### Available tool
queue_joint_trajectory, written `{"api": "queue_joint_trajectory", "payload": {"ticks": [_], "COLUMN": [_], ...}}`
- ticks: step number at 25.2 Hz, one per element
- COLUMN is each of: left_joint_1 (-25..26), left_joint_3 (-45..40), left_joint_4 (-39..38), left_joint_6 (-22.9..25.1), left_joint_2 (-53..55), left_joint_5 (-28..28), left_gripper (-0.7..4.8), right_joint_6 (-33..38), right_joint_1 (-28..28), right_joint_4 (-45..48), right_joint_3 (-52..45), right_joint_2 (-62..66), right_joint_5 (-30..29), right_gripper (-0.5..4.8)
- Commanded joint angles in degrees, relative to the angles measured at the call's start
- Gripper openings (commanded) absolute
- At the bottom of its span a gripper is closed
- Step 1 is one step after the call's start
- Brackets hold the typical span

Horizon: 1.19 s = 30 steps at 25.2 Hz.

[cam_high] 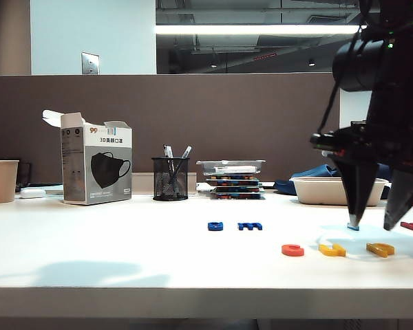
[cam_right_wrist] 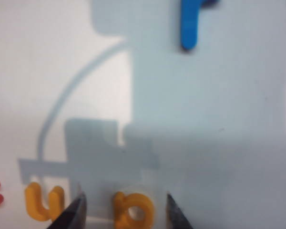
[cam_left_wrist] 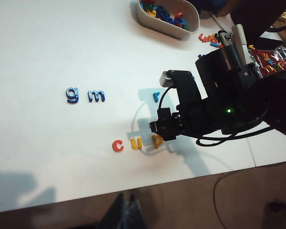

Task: Select the appropriate letters from the row of letter magnets placed on the table to arrange into the word "cup".

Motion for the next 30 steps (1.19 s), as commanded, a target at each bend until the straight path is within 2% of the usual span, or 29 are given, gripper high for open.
{"api": "queue_joint_trajectory", "payload": {"ticks": [1,4,5,7,9,13,18,21,27,30], "left_joint_1": [0.00,0.00,0.00,0.00,0.00,0.00,0.00,0.00,0.00,0.00], "left_joint_3": [0.22,0.22,0.22,0.22,0.22,0.22,0.22,0.22,0.22,0.22], "left_joint_4": [0.02,0.02,0.02,0.00,0.02,0.02,0.00,0.09,0.07,0.15], "left_joint_6": [0.28,0.26,0.26,0.26,0.28,0.28,0.28,0.26,0.26,0.28], "left_joint_2": [-0.11,-0.11,-0.11,-0.11,-0.11,-0.11,-0.11,-0.11,-0.11,-0.11], "left_joint_5": [-0.37,-0.37,-0.37,-0.37,-0.37,-0.37,-0.37,-0.37,-0.39,-0.39], "left_gripper": [-0.05,-0.05,-0.05,-0.05,-0.05,-0.05,-0.05,-0.05,-0.05,-0.05], "right_joint_6": [0.02,-0.02,-0.59,-1.11,-1.73,-2.12,-3.67,-3.89,-4.44,-4.48], "right_joint_1": [0.11,0.11,0.07,0.07,0.07,0.02,-0.37,-2.08,-9.01,-13.44], "right_joint_4": [-1.03,-1.64,-1.90,-1.95,-1.95,-1.86,-1.01,-0.24,0.04,1.14], "right_joint_3": [2.10,4.31,6.12,8.70,10.58,13.79,14.62,14.45,14.25,11.02], "right_joint_2": [-0.20,-0.20,-0.20,-0.22,-0.22,-0.37,-3.58,-6.56,-15.41,-22.82], "right_joint_5": [-0.07,-0.04,-0.02,-0.02,0.02,0.90,8.04,8.79,8.50,8.48], "right_gripper": [2.12,2.06,1.66,0.47,-0.07,-0.07,-0.07,-0.07,-0.07,-0.07]}}
